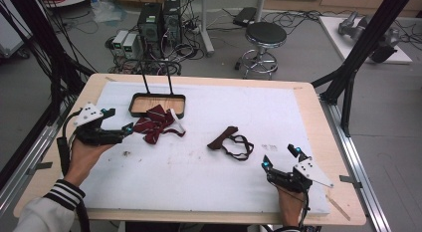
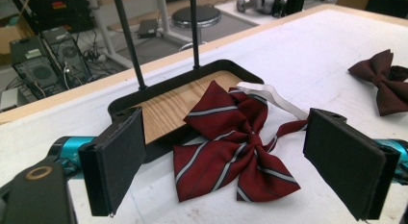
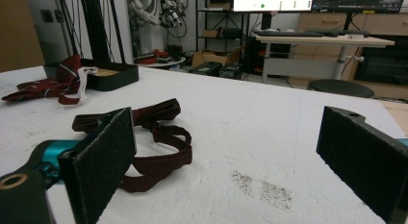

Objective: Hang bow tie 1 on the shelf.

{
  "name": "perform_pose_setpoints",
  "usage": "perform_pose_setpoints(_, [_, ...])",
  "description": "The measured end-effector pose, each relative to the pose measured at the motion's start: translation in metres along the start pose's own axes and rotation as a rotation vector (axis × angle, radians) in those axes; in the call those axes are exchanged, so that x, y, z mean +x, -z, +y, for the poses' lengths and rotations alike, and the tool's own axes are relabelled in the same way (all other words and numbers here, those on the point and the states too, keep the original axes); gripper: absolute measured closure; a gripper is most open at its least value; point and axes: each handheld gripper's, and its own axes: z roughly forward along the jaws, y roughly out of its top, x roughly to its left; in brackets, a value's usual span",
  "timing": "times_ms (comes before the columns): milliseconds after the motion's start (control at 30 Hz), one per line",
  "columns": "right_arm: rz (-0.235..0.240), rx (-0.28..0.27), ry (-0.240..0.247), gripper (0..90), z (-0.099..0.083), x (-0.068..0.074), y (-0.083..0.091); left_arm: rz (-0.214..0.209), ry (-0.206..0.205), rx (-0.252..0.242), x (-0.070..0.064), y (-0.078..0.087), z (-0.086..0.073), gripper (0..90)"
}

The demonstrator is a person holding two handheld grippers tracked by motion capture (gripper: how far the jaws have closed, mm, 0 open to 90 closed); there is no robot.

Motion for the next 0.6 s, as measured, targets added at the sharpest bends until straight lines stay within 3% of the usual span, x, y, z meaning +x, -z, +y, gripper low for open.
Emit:
perform_pose_setpoints(167, [0.001,-0.002,0.004,5.7,0.000,0.000,0.000,-0.015,-0.002,0.048,-0.001,-0.012,0.006,15.9])
perform_pose_setpoints(300, [-0.003,-0.001,0.009,5.7,0.000,0.000,0.000,-0.030,-0.014,0.129,-0.002,-0.026,0.009,16.4])
perform_pose_setpoints(600, [-0.001,0.006,0.003,5.7,0.000,0.000,-0.001,-0.049,-0.015,0.210,-0.006,-0.051,0.016,16.7])
